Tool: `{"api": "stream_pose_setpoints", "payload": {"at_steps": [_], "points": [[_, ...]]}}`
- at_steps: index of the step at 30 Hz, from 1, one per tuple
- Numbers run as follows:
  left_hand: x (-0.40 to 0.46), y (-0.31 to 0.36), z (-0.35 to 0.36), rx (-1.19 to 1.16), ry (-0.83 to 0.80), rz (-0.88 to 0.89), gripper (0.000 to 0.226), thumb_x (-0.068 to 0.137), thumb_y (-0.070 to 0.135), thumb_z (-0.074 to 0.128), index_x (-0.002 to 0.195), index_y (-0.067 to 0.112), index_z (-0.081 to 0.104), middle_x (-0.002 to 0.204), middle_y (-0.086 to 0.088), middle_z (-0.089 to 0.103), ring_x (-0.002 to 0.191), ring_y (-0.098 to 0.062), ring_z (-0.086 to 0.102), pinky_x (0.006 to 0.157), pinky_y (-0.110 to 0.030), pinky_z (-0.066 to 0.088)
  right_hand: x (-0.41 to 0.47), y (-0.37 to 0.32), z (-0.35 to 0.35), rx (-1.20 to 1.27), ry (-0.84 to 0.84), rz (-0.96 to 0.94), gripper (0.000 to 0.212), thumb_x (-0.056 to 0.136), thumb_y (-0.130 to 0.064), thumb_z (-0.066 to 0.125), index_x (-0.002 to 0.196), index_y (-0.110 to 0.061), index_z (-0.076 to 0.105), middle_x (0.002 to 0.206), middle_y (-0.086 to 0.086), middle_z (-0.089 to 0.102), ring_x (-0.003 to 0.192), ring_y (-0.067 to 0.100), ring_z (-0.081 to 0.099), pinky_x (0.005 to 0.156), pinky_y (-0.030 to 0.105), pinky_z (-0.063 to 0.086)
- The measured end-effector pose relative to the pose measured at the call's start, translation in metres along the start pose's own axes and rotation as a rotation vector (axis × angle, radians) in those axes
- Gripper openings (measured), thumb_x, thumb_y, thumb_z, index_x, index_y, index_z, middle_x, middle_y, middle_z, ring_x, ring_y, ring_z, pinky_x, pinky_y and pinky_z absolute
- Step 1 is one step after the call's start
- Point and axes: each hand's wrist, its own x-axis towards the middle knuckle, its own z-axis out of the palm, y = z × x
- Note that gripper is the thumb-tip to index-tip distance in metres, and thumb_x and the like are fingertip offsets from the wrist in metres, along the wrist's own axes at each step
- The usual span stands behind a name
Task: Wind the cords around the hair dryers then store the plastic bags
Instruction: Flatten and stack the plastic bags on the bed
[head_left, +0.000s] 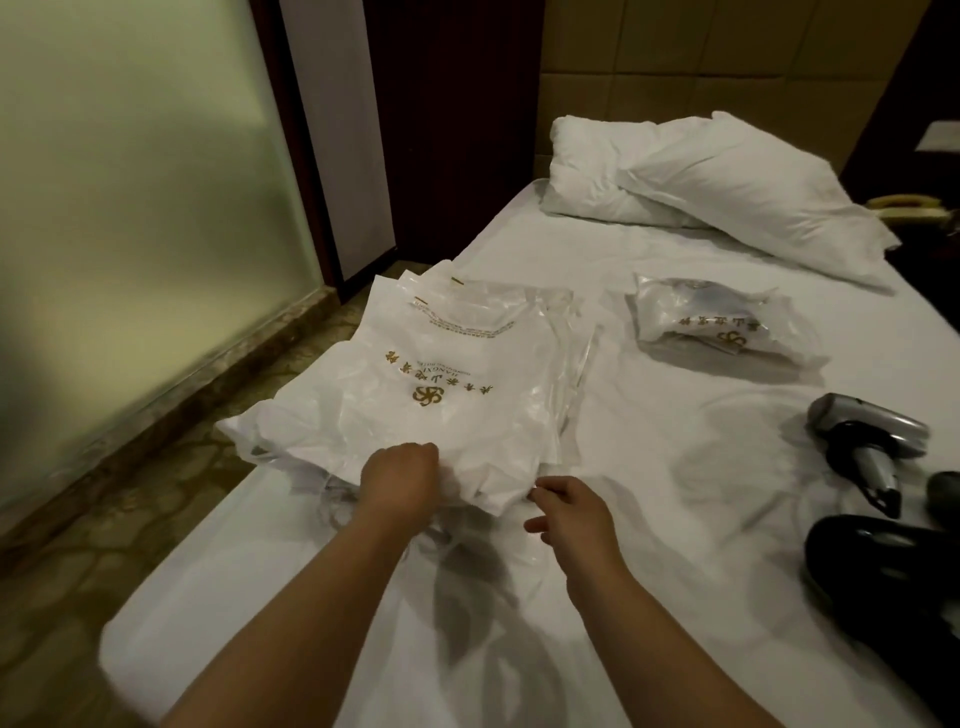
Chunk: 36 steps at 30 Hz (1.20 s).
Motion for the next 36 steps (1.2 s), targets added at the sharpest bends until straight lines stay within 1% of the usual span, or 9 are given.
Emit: {"api": "stream_pose_setpoints", "payload": {"at_steps": [4,8,13,17,20,24,28,30,36], "points": [[-0.023,0.039,-0.025,0.006,0.095,0.167,0.017,0.093,0.017,0.043,0.099,0.011,0.058,0.095,-0.004,0.065,0.084,-0.023,0.062,0.067,-0.026,0.032,-0.026,0.013,0.000,0.105,-0.101,0.026,0.018,0.090,-0.015,0.057,0.108,-0.018,0.055,0.096,0.001,0.065,0.082,0.019,0.065,0.071,0.031,0.049],[-0.055,0.090,-0.048,-0.145,-0.017,0.280,0.021,0.092,0.026,0.049,0.101,0.009,0.058,0.100,-0.008,0.065,0.092,-0.027,0.061,0.068,-0.030,0.035,-0.048,0.028,-0.004,0.356,-0.130,0.134,0.022,0.096,-0.013,0.048,0.118,-0.012,0.052,0.103,0.013,0.064,0.084,0.023,0.061,0.075,0.036,0.049],[-0.087,0.113,-0.051,-0.528,-0.225,0.438,0.033,0.093,0.031,0.051,0.122,0.017,0.059,0.120,-0.008,0.060,0.110,-0.026,0.054,0.093,-0.041,0.045,-0.058,0.036,-0.047,0.760,-0.045,0.231,0.028,0.100,-0.025,0.040,0.122,-0.012,0.052,0.099,0.009,0.062,0.086,0.021,0.059,0.072,0.031,0.046],[-0.116,0.108,-0.032,-0.326,-0.443,0.467,0.084,0.085,0.042,0.062,0.151,0.023,0.012,0.152,-0.006,0.026,0.135,-0.030,0.029,0.109,-0.047,0.029,-0.062,0.044,-0.073,0.753,-0.005,0.321,0.031,0.096,-0.020,0.047,0.119,-0.001,0.055,0.103,0.020,0.065,0.087,0.029,0.064,0.066,0.035,0.052],[-0.134,0.108,-0.008,-0.095,-0.286,0.394,0.070,0.089,0.030,0.058,0.147,0.018,0.021,0.141,-0.011,0.037,0.124,-0.032,0.041,0.097,-0.042,0.038,-0.070,0.043,-0.082,0.740,0.032,0.345,0.021,0.096,-0.018,0.049,0.103,-0.001,0.058,0.085,0.017,0.065,0.074,0.028,0.062,0.064,0.035,0.051],[-0.130,0.108,-0.014,-0.213,-0.189,0.298,0.032,0.093,0.025,0.050,0.121,0.012,0.060,0.114,-0.010,0.056,0.102,-0.027,0.055,0.084,-0.033,0.045,-0.077,0.044,-0.093,0.573,0.143,0.336,0.013,0.095,-0.015,0.054,0.090,-0.004,0.058,0.073,0.011,0.062,0.065,0.023,0.060,0.057,0.029,0.049],[-0.130,0.119,-0.022,-0.208,-0.127,0.363,0.032,0.092,0.012,0.044,0.118,0.011,0.063,0.112,-0.011,0.053,0.102,-0.029,0.055,0.082,-0.033,0.046,-0.079,0.055,-0.105,0.071,0.460,0.068,0.031,0.092,-0.022,0.056,0.117,-0.003,0.052,0.106,0.006,0.056,0.098,0.027,0.056,0.084,0.033,0.044],[-0.132,0.128,-0.022,-0.207,-0.023,0.355,0.035,0.093,0.011,0.041,0.122,0.013,0.060,0.114,-0.011,0.051,0.102,-0.029,0.053,0.079,-0.034,0.046,-0.088,0.053,-0.106,-0.135,0.500,-0.146,0.025,0.095,-0.018,0.049,0.115,-0.004,0.053,0.112,0.008,0.055,0.103,0.025,0.054,0.083,0.026,0.038],[-0.124,0.131,-0.062,-0.411,0.123,0.309,0.046,0.095,0.007,0.037,0.138,0.019,0.047,0.130,-0.010,0.055,0.119,-0.028,0.050,0.095,-0.032,0.038,-0.089,0.090,-0.108,-0.879,-0.305,-0.094,0.030,0.097,-0.019,0.042,0.117,-0.007,0.061,0.123,0.011,0.060,0.114,0.029,0.055,0.086,0.027,0.039]]}}
